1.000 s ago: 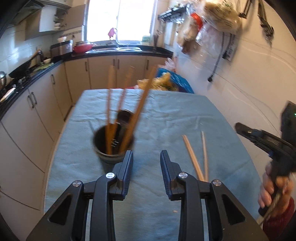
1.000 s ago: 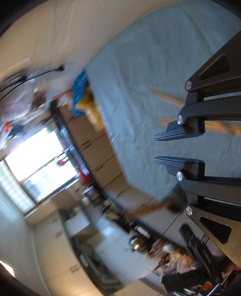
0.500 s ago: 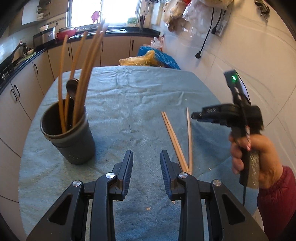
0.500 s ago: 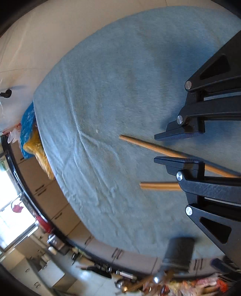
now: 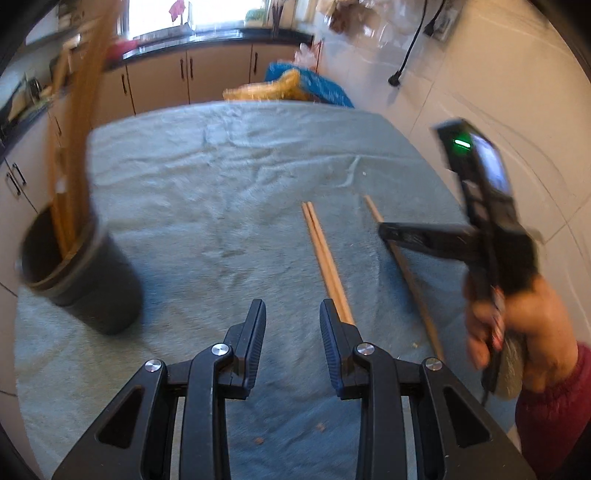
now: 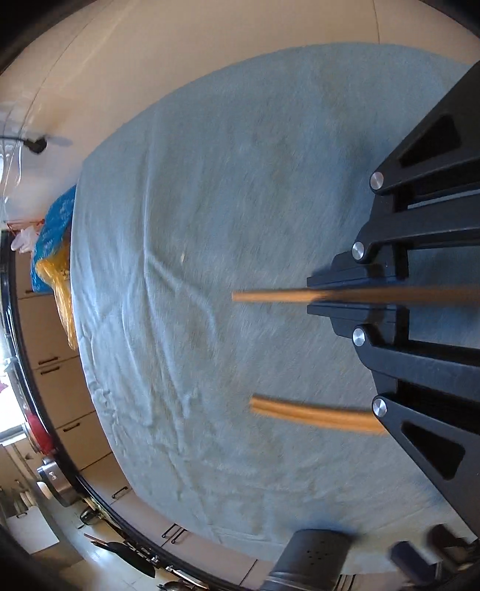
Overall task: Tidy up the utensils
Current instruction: 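Grasp a chopstick with the right tool while the left tool grasps another, then lift both chopsticks upright and carry them over the black holder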
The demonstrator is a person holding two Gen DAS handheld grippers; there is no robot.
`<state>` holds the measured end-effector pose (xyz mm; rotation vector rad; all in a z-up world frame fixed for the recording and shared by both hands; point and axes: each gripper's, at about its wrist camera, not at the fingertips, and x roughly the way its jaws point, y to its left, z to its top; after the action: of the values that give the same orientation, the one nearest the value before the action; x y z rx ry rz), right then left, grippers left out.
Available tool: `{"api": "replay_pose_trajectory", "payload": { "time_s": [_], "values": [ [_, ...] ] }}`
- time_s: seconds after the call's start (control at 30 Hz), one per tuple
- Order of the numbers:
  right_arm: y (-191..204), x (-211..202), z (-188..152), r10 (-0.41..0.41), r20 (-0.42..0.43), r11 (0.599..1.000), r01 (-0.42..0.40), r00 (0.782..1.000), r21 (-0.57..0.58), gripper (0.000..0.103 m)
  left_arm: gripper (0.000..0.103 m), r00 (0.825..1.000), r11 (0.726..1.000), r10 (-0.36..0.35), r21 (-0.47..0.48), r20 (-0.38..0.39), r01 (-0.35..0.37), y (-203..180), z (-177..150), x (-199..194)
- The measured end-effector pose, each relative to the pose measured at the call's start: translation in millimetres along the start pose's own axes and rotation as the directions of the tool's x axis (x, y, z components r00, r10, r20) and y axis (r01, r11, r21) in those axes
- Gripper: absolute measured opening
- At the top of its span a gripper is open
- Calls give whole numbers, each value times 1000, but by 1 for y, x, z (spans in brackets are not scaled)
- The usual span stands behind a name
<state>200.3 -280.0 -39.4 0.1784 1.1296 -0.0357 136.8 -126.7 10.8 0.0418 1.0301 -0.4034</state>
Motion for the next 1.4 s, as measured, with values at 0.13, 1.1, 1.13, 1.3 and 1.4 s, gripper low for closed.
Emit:
{"api": "replay_pose_trajectory", "payload": {
  "time_s": [0.13, 1.1, 1.13, 1.3, 1.4],
  "values": [
    [-25, -9, -14, 80, 24, 994, -82, 997, 74, 7, 29, 996, 998, -38, -59, -86, 33, -8, 24, 36],
    [-32, -14, -30, 147, 64, 988, -150, 987, 41, 7, 6, 973, 984, 172, -19, -154, -177, -34, 71, 110],
    [-33, -14, -30, 147, 62, 988, -149, 987, 41, 7, 6, 978, 988, 145, -35, -147, -151, -31, 68, 105],
    [-42, -32, -39, 240, 124, 964, -252, 963, 85, 7, 6, 996, 996, 78, -44, -33, -80, -27, 55, 59],
    [-41, -62, -47, 264, 212, 956, -285, 941, 71, 7, 6, 996, 997, 78, -26, 52, -77, -31, 45, 22]
  ]
}}
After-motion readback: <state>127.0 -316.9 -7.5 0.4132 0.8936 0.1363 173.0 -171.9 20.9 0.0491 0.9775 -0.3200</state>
